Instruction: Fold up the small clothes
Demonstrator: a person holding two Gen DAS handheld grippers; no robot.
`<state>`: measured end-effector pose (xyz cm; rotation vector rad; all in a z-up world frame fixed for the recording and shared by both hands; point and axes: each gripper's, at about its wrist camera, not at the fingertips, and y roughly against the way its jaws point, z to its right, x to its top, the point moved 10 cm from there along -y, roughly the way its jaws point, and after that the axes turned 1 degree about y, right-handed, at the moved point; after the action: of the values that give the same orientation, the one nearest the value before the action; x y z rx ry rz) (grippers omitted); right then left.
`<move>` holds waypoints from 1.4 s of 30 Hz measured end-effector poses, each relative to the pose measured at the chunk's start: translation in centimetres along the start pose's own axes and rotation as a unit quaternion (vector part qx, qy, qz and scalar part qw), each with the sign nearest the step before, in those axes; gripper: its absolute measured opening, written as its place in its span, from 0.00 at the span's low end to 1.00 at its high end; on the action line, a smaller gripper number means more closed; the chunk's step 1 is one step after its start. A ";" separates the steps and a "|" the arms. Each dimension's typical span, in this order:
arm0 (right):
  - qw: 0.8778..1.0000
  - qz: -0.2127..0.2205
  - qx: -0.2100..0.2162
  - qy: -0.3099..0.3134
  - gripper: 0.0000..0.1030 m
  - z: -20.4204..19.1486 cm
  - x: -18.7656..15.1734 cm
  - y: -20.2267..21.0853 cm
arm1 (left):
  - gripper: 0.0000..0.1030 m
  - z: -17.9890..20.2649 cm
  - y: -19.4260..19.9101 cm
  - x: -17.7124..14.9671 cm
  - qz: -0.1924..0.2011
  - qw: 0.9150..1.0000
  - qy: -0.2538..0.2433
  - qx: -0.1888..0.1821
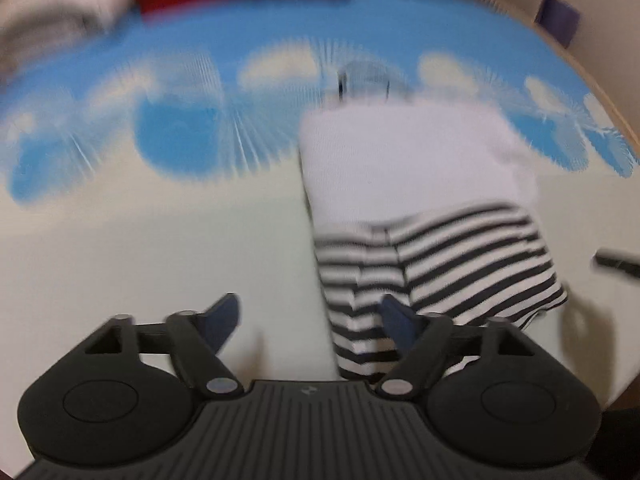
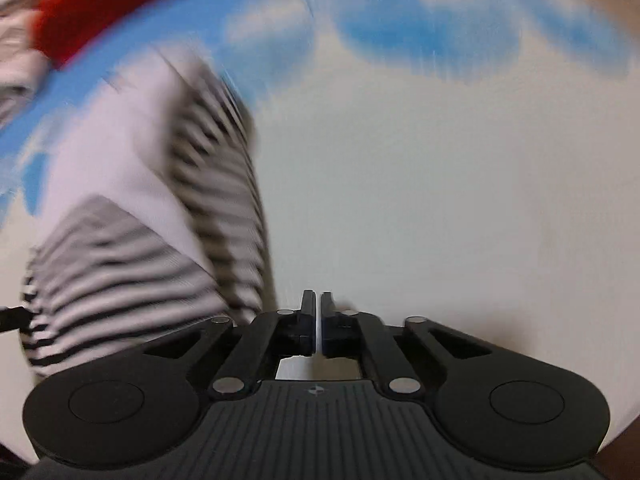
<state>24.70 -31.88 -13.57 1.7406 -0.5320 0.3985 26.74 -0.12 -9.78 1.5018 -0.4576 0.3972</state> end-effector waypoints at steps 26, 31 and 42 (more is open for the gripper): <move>0.981 0.157 -0.007 0.110 0.84 -9.1 -9.7 11.8 | 0.99 6.2 8.9 -12.7 0.101 0.992 0.075 0.006; 0.983 0.152 -0.001 0.107 0.84 -9.8 -9.8 11.3 | 0.99 6.4 8.4 -12.4 0.102 0.992 0.079 0.003; 0.981 0.155 -0.004 0.119 0.84 -10.5 -9.8 11.1 | 0.99 6.3 8.3 -12.3 0.104 0.991 0.083 0.002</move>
<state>10.56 -22.30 -7.31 1.5772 -0.6312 0.8127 11.71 -5.74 -9.02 1.4155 -0.4832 0.6818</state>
